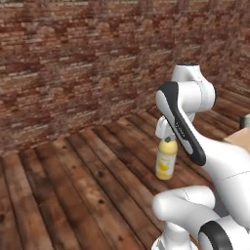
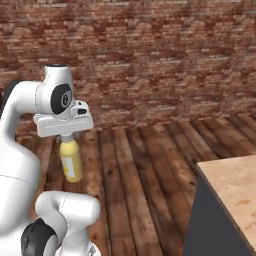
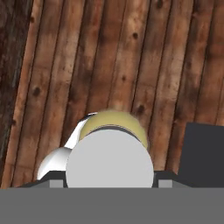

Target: There is a wine glass and glass cup on the dining counter. Place the wine bottle next to the wine glass and the juice bottle next to the glass cup.

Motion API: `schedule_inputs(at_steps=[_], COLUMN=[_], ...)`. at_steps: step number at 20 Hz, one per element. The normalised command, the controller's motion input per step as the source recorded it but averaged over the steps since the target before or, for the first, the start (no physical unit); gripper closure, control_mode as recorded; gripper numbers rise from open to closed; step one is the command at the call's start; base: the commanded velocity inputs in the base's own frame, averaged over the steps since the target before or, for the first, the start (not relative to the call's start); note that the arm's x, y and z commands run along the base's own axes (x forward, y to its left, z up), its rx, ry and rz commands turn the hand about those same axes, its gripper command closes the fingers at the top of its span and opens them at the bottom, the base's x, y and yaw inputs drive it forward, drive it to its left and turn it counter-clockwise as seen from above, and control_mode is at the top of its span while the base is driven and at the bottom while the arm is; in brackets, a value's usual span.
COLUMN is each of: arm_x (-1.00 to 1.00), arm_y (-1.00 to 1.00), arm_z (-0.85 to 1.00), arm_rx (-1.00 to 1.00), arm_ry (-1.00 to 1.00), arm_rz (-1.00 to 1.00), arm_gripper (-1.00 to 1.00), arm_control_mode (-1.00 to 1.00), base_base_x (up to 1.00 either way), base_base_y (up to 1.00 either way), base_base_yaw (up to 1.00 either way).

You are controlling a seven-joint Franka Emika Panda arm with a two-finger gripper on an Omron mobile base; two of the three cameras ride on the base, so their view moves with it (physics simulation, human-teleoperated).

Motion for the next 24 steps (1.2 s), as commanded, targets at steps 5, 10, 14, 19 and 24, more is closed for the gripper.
schedule_inputs(at_steps=[5,10,14,19,24], arm_x=[0.00,0.00,0.00,0.00,0.00], arm_y=[0.00,0.00,0.00,0.00,0.00], arm_z=[0.00,0.00,0.00,0.00,0.00], arm_rx=[0.00,0.00,0.00,0.00,0.00], arm_ry=[0.00,0.00,0.00,0.00,0.00], arm_rz=[0.00,0.00,0.00,0.00,0.00], arm_gripper=[1.00,1.00,1.00,1.00,1.00], arm_control_mode=[1.00,1.00,1.00,1.00,1.00], base_base_x=[0.70,0.68,0.62,0.62,0.62], base_base_y=[0.34,0.33,0.32,0.32,0.32], base_base_yaw=[-0.37,-0.39,-0.45,-0.46,-0.46])
